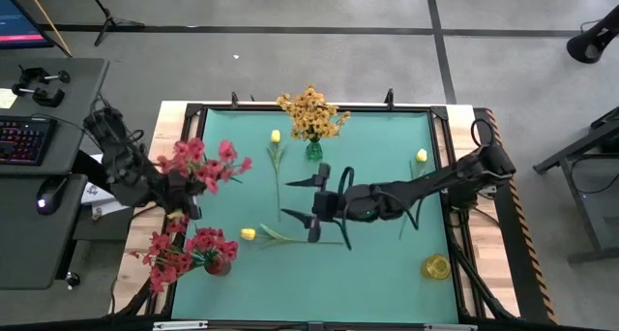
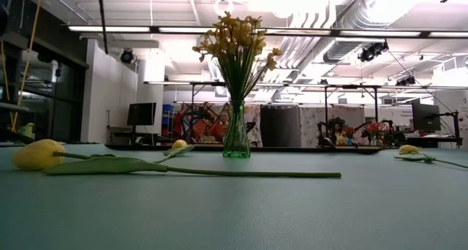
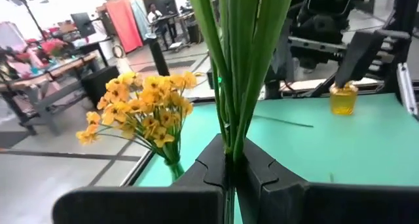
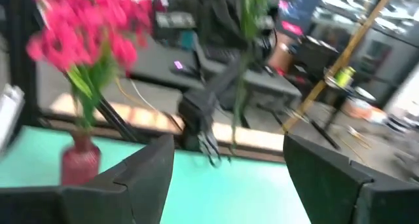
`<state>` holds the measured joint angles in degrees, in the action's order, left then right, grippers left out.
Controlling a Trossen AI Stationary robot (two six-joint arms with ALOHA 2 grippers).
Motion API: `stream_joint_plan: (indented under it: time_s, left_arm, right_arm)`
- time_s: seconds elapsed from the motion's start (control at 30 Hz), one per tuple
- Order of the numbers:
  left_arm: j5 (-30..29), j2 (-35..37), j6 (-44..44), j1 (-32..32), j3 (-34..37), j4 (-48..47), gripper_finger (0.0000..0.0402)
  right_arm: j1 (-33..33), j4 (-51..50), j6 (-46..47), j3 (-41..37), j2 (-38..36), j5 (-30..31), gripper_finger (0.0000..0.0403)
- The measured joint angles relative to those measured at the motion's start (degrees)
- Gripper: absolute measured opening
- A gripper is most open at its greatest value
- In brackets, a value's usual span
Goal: Sort flowers into vase by color
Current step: Put the red flower into the red vase
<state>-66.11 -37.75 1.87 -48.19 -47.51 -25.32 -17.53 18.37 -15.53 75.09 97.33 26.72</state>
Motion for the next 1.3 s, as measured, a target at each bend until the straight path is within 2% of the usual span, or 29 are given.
stream_joint_plan:
  time_s: [0.1, 0.3, 0.4, 0.57, 0.67, 0.87, 0.93, 1.1, 1.2, 1.3]
  left_arm:
    - [-6.13, -0.27, -1.93, -3.77, 0.0, 1.55, 0.0]
    - [-22.55, -0.28, -13.85, -9.86, 0.0, 10.81, 0.0]
    - [-23.94, 0.06, -18.5, -11.72, 0.0, 14.37, 0.0]
    - [-23.69, 0.74, -17.89, -14.8, 0.0, 15.33, 0.0]
    - [-17.07, 1.54, -16.09, -18.25, 0.0, 15.25, 0.0]
    - [11.59, 5.95, -6.15, -24.55, 0.0, 7.55, 0.0]
    - [17.91, 7.51, -1.59, -25.22, 0.0, 4.68, 0.0]
    - [26.96, 11.53, 9.23, -25.39, 0.0, -2.82, 0.0]
    - [27.96, 12.36, 15.41, -25.39, 0.03, -7.91, 0.0]
    - [27.91, 12.36, 17.38, -25.37, 1.77, -8.66, 0.0]
  right_arm:
    - [-1.41, -3.3, 0.26, 0.0, -0.14, 4.55, 0.027]
    - [-4.21, -7.63, 1.55, 0.0, -0.14, 10.87, 0.0266]
    - [-5.43, -10.86, 2.27, 0.0, -0.14, 14.3, 0.0266]
    - [-6.37, -21.04, 9.8, 0.0, -0.14, 18.49, 0.0266]
    - [-6.35, -27.41, 16.47, 0.0, -0.13, 18.43, 0.0266]
    - [-6.41, -31.38, 22.16, 0.0, 1.72, 18.27, 0.0265]
    - [-6.41, -30.65, 22.1, 0.0, 2.42, 18.26, 0.0265]
    - [-6.13, -29.76, 22.69, 0.0, 3.29, 18.06, 0.0265]
    - [-5.98, -29.65, 23.91, 0.0, 3.29, 18.12, 0.0265]
    - [-5.96, -29.48, 24.11, 0.0, 3.29, 18.12, 0.0265]
